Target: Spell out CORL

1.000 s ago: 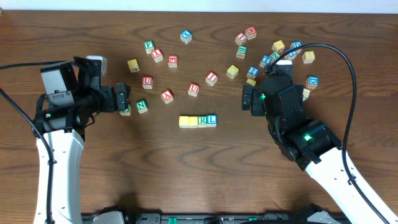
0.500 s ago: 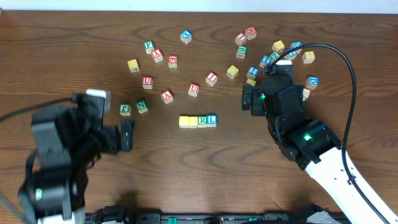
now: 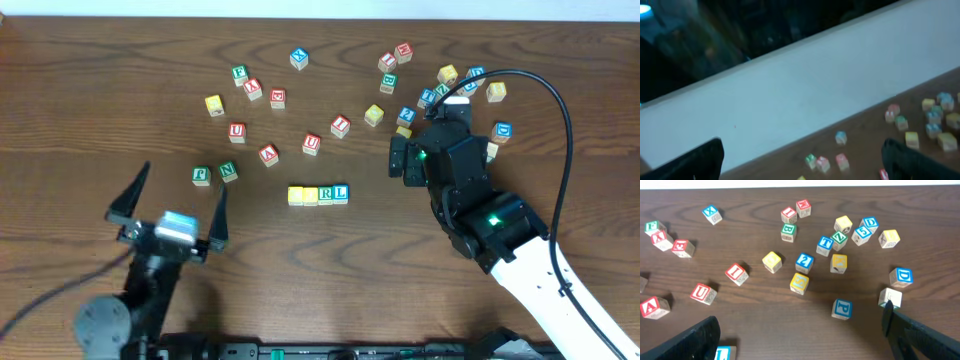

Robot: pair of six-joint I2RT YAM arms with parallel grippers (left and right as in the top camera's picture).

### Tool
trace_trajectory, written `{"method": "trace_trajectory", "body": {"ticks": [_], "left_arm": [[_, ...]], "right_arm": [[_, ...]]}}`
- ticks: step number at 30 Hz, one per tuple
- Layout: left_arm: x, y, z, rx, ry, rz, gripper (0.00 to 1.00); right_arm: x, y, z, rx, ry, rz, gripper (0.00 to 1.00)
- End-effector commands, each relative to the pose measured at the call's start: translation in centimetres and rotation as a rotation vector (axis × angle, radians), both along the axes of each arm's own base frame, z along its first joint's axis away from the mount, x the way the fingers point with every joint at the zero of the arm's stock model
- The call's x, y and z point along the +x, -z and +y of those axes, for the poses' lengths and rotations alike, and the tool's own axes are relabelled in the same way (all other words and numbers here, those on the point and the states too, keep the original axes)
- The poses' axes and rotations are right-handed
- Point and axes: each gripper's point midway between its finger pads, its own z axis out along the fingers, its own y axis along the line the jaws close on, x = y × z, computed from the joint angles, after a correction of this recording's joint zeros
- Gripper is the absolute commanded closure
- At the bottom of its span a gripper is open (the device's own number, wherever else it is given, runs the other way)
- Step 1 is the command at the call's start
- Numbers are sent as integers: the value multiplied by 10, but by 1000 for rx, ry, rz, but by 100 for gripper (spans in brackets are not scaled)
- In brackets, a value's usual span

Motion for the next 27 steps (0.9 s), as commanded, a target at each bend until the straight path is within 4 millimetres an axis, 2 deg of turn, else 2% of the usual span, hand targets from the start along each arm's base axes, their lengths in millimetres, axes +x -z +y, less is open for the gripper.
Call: {"method": "trace_trajectory", "body": {"ticks": [1,6,9,12,17,20,22,27], "left_arm": [[-12,14,-10,104,34,-209,1],[-10,51,-10,120,29,-225,1],[-1,78,-8,115,25,-133,1],[7,114,-7,108,30,15,1],[11,153,0,97,-8,178,2],[16,171,20,-45,-117,268,1],[18,193,32,-156,-186,334,1],[19,194,39,-147,-229,334,1]], "right_arm": [[2,-10,-3,-8,9,-25,1],[2,-10,-3,-8,9,-25,1],[2,-10,-3,-8,8,-25,1],[2,-10,-3,-8,8,-25,1],[2,-10,-3,-8,9,-25,1],[2,-10,-3,-8,8,-25,1],[2,-10,-3,-8,9,-25,1],[2,-10,-3,-8,9,-25,1]]}}
